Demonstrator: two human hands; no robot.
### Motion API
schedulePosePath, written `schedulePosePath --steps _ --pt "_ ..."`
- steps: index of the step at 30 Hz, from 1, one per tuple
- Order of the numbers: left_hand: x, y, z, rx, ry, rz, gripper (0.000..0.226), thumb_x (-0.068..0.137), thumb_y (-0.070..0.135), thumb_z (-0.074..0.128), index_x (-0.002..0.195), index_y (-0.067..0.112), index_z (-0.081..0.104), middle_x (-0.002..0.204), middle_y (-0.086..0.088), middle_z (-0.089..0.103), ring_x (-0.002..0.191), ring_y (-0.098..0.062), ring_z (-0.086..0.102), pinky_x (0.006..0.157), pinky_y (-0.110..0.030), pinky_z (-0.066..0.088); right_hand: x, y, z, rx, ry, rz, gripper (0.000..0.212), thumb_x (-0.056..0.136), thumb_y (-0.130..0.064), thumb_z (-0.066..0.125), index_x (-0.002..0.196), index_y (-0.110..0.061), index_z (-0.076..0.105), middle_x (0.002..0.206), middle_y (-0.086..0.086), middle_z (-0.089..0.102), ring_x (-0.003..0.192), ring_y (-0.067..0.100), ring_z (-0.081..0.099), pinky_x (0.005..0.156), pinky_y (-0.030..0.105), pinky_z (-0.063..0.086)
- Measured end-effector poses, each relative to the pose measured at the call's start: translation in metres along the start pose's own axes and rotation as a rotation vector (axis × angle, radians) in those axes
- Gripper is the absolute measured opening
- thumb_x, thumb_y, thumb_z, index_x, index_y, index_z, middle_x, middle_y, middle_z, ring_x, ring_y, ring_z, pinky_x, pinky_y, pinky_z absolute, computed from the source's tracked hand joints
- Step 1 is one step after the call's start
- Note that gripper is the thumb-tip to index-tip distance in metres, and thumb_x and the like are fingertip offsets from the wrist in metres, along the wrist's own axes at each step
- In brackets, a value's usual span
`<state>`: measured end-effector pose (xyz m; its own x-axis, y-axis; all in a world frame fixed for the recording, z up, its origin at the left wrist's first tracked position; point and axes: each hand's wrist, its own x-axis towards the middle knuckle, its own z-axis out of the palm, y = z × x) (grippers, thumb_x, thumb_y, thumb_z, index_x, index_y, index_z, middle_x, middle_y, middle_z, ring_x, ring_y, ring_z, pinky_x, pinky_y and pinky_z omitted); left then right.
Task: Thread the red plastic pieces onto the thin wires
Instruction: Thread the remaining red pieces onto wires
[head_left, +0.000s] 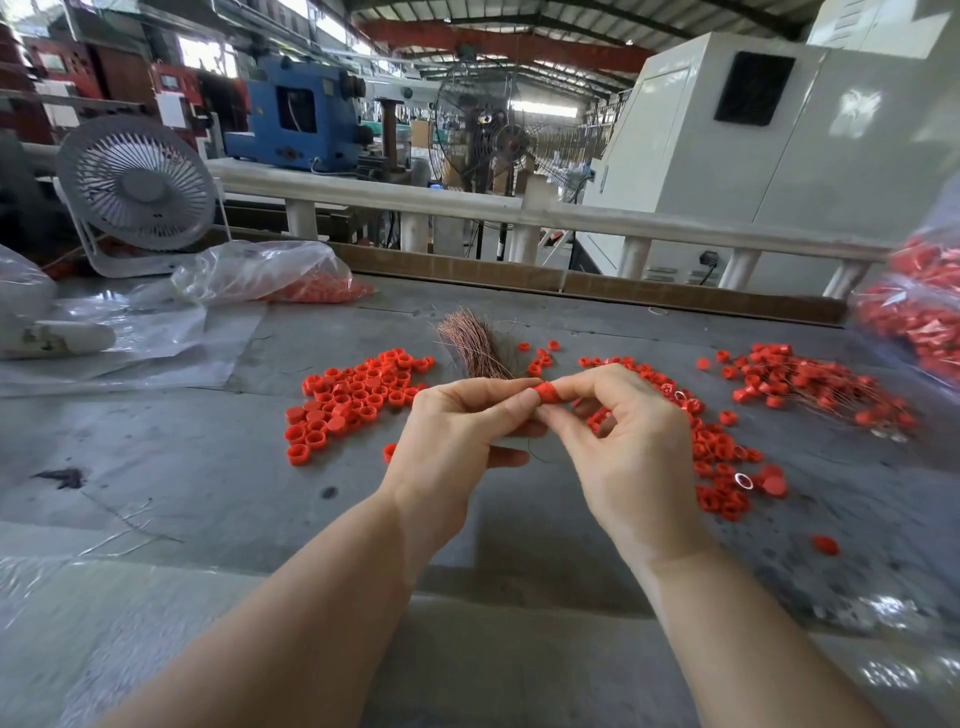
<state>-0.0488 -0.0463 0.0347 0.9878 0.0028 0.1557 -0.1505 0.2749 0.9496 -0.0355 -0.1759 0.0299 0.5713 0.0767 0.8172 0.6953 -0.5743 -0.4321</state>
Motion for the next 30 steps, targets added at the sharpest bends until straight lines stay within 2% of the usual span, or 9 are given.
schedulePosePath --steps 5,12,19,24,30 --pt "0.0007 0.0015 -0.0002 -0.039 -0.044 -0.05 0.018 0.089 0.011 0.055 0.088 0.013 0.073 0.076 -0.004 0.072 0.071 -0.009 0.067 0.051 -0.019 0.05 -0.0001 -0.0003 -0.0016 -0.007 0.001 -0.024 0.007 0.077 -0.006 0.072 0.083 -0.006 0.069 0.076 0.001 0.064 0.067 0.013 0.056 0.063 0.03 0.05" --pt "-0.0005 0.001 0.0018 -0.034 -0.069 -0.061 0.02 0.089 0.007 0.054 0.089 0.012 0.073 0.075 -0.004 0.071 0.067 -0.01 0.067 0.051 -0.019 0.051 -0.0007 -0.0006 -0.0021 -0.055 0.021 -0.006 0.004 0.075 -0.007 0.067 0.079 -0.005 0.067 0.073 0.002 0.06 0.065 0.019 0.056 0.06 0.036 0.051" --pt "-0.0015 0.0011 0.0031 0.005 -0.085 -0.063 0.019 0.089 0.008 0.055 0.087 0.011 0.073 0.072 -0.004 0.07 0.064 -0.01 0.067 0.05 -0.019 0.051 0.0003 -0.0009 -0.0037 -0.134 0.001 -0.045 0.009 0.074 -0.01 0.064 0.07 -0.002 0.062 0.068 0.006 0.057 0.062 0.023 0.053 0.056 0.038 0.048" --pt "-0.0018 0.0006 0.0027 0.023 -0.085 -0.053 0.019 0.089 0.007 0.055 0.088 0.01 0.073 0.073 -0.006 0.071 0.065 -0.01 0.067 0.051 -0.019 0.051 0.0006 -0.0015 -0.0039 -0.174 -0.002 -0.083 0.01 0.074 -0.009 0.064 0.067 -0.002 0.06 0.066 0.006 0.056 0.061 0.021 0.051 0.055 0.032 0.044" --pt "0.0002 0.0004 0.0016 -0.02 -0.059 -0.043 0.02 0.088 0.007 0.054 0.087 0.009 0.074 0.079 -0.006 0.072 0.072 -0.011 0.067 0.055 -0.02 0.052 -0.0004 -0.0011 -0.0024 -0.15 -0.013 -0.101 0.006 0.076 -0.005 0.065 0.072 -0.001 0.063 0.071 0.007 0.057 0.066 0.022 0.052 0.058 0.032 0.046"
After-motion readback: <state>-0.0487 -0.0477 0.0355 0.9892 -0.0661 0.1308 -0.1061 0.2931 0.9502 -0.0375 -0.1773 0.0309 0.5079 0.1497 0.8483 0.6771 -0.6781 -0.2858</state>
